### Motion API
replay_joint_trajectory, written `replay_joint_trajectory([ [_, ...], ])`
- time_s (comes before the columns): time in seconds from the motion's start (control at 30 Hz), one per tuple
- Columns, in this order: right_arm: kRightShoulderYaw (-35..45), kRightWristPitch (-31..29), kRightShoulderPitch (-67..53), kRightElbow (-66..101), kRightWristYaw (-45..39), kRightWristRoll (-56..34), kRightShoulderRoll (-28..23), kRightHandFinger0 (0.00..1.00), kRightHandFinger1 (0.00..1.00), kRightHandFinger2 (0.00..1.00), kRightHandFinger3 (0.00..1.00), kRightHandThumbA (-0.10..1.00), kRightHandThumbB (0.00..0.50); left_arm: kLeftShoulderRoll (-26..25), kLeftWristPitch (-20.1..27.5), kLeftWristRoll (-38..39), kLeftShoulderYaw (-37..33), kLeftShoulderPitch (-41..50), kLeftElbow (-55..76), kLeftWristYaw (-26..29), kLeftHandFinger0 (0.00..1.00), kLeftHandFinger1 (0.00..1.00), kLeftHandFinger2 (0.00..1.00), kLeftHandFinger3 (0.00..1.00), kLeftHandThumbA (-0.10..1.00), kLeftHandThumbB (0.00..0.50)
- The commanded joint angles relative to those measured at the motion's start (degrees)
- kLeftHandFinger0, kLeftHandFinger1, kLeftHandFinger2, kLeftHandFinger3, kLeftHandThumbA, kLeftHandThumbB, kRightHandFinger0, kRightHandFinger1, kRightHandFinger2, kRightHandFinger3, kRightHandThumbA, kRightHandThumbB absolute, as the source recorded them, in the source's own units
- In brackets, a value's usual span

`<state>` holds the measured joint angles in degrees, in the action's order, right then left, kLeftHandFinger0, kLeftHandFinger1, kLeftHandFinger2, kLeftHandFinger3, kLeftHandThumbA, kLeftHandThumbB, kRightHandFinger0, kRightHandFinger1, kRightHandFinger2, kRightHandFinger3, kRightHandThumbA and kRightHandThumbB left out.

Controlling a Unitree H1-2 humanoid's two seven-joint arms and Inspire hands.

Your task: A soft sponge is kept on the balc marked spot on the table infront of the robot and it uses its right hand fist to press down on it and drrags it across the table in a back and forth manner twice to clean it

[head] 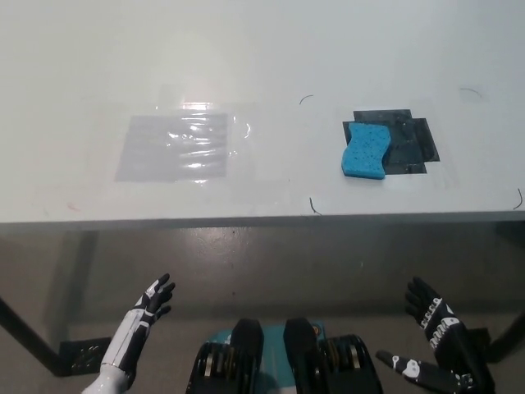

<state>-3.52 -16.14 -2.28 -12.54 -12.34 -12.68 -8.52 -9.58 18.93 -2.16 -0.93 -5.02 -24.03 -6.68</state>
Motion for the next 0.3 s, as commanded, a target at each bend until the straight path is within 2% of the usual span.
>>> replay_joint_trajectory([
  [0.0,1.06,-2.39,1.29,0.4,-1.42,-0.18,-0.74,1.0,1.0,1.0,1.0,1.0,0.235,-0.74,1.47,0.42,0.04,-1.03,1.36,-0.43,1.0,1.0,1.0,1.0,1.0,0.444],
  [0.27,0.95,-2.78,1.49,0.12,-1.23,0.9,-0.79,1.0,1.0,1.0,1.0,1.0,0.233,-0.7,1.43,0.41,0.03,-0.89,1.51,-0.33,1.0,1.0,1.0,1.0,1.0,0.444],
])
